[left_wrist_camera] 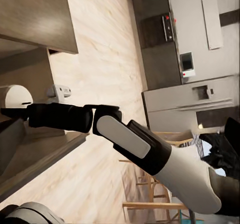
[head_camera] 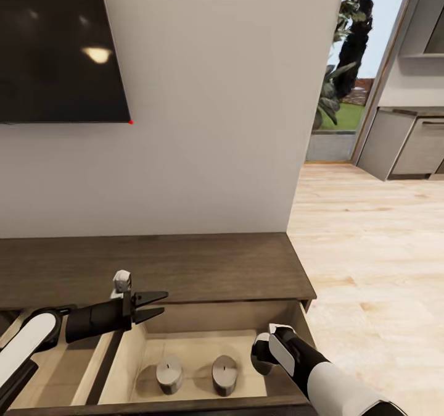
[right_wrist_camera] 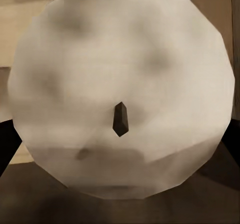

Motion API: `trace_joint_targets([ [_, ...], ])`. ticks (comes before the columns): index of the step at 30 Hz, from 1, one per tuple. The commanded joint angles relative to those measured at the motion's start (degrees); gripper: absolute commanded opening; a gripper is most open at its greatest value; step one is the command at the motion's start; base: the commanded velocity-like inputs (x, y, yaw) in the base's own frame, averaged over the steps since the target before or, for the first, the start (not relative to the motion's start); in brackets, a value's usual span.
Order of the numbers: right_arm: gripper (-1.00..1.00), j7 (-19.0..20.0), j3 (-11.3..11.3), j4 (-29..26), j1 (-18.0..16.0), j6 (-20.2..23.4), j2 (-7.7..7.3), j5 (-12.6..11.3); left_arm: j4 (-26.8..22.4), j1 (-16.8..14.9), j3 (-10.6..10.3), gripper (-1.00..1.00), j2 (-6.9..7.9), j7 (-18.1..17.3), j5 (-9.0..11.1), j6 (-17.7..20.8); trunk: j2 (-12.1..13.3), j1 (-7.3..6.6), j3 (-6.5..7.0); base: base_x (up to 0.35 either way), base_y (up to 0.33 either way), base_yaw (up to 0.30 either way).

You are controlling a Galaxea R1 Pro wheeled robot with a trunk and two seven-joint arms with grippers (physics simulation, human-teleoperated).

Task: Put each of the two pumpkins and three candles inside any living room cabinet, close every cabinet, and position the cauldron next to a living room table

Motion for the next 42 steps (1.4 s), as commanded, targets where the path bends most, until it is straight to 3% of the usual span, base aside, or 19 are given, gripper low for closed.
trace_joint_targets([
  [1,-1.00,-0.50,0.46,-0.11,-0.04,0.18,-0.03,-0.58,-0.02,0.03,-0.08,1.00,0.10,-1.85,-0.33,0.02,-0.44,0.21,-0.23,0.000,0.000,0.000],
  [13,-1.00,-0.76,0.46,-0.03,-0.04,-0.08,-0.03,-0.67,-0.07,0.56,-0.09,1.00,0.06,-3.46,-0.22,0.03,-5.25,2.85,-2.39,0.000,0.000,0.000],
  [20,-1.00,-5.89,0.46,-0.03,-0.04,-1.65,-0.02,-0.67,-0.07,0.57,-0.09,1.00,0.06,-3.48,-0.22,0.03,-8.06,4.39,-3.65,0.000,0.000,0.000],
  [29,-1.00,-6.70,0.46,-0.03,-0.04,-2.10,-0.03,-0.67,-0.07,0.57,-0.09,1.00,0.06,-3.49,-0.22,0.03,-11.67,6.36,-5.26,0.000,0.000,0.000],
  [42,-1.00,-6.51,0.46,-0.03,-0.04,-2.10,0.05,-0.91,-0.11,0.57,-0.09,1.00,0.06,-3.49,-0.22,0.03,-11.67,6.36,-5.26,0.000,0.000,0.000],
])
